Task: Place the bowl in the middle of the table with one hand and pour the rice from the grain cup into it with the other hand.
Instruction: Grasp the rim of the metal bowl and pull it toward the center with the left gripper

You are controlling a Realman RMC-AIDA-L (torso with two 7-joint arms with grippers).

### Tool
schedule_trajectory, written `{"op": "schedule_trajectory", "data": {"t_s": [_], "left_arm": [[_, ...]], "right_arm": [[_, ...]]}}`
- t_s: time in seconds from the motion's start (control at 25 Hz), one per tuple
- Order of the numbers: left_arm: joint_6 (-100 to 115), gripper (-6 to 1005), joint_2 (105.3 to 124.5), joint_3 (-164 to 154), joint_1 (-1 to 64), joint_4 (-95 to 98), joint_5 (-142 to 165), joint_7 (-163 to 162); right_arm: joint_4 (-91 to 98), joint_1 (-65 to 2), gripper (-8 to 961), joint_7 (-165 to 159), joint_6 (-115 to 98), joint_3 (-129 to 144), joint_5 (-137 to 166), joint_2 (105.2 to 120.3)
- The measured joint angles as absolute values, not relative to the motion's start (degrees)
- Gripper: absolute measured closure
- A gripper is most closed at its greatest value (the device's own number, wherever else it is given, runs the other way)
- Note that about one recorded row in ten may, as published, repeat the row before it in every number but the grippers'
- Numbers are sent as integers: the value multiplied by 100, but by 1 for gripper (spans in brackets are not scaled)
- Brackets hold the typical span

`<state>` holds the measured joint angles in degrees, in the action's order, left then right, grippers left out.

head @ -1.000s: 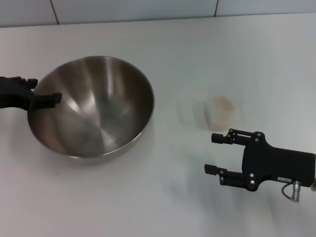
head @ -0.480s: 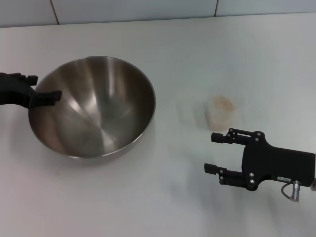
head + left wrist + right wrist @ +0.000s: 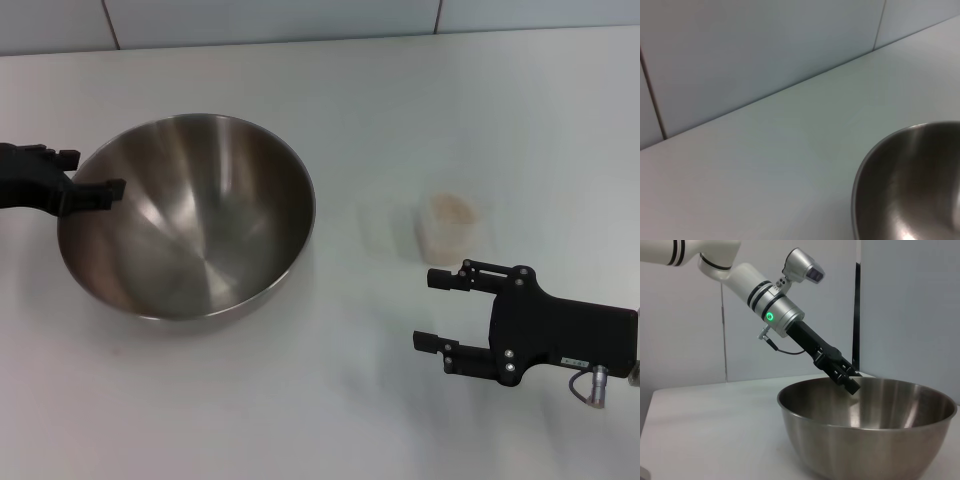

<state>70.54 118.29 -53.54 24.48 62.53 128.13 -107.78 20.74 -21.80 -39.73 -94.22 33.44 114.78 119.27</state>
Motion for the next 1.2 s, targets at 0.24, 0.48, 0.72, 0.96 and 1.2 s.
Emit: {"op": "schedule_trajectory", "data": {"t_s": [0.24,0.48,0.72,0.96,1.2], "left_arm": [[7219,329,11814,-5362,2554,6255,13025,-10770],[7225,487,11831,-5361,2672,6223,13236,-10857],[7253,757,11804,-5314,2789,6211,13272,-11012],[7316,913,11809,-5311,2886,6210,13448,-11108],[7580,942,11803,-5121,3101,6276,13443,-11199]], "right_arm": [[2074,-2180,268,-3972,-9422,3348,11478,11927],[2074,-2180,268,-3972,-9422,3343,11478,11927],[2074,-2172,268,-3972,-9439,3328,11478,11927],[2075,-2163,268,-3972,-9436,3339,11478,11927],[2074,-2162,268,-3972,-9431,3354,11478,11926]]}}
